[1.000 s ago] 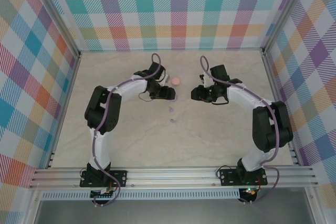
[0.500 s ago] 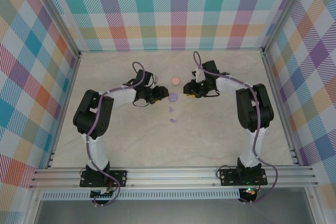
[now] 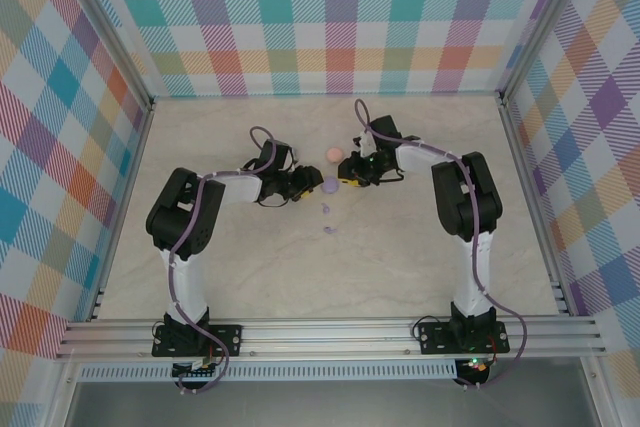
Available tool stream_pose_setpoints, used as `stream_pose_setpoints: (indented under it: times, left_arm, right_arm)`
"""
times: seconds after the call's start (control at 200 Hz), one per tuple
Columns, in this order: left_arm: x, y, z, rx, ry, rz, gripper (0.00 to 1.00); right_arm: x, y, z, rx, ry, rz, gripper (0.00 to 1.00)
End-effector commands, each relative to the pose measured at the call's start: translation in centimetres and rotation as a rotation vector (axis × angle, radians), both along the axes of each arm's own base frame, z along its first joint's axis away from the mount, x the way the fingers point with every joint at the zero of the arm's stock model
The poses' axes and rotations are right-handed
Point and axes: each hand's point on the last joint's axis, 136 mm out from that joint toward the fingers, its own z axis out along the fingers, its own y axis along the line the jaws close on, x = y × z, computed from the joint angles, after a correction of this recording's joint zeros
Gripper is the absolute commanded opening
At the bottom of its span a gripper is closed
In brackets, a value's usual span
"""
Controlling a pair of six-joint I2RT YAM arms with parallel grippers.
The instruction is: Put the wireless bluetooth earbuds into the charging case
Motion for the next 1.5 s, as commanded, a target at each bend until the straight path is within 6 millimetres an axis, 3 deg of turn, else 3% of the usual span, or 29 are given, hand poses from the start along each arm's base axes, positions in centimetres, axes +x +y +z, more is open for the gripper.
stream_pose_setpoints:
  times: [0.0, 0.72, 1.495]
  left_arm:
    - [-0.3, -0.5, -1.0, -0.018, 0.025, -0.007, 0.47]
    - [-0.9, -3.0, -1.5, -0.051, 0.054, -0.078, 0.43]
    - [-0.5, -4.2, -0.9, -0.138, 0.048, -0.063, 0.39]
  right_arm:
    - [0.4, 0.8, 0.3, 0.029, 0.011, 0.010, 0.29]
    - [0.0, 1.5, -1.1, 0.062, 0.061, 0.031, 0.28]
    - [-0.6, 1.6, -2.1, 0.073, 0.093, 0.030, 0.25]
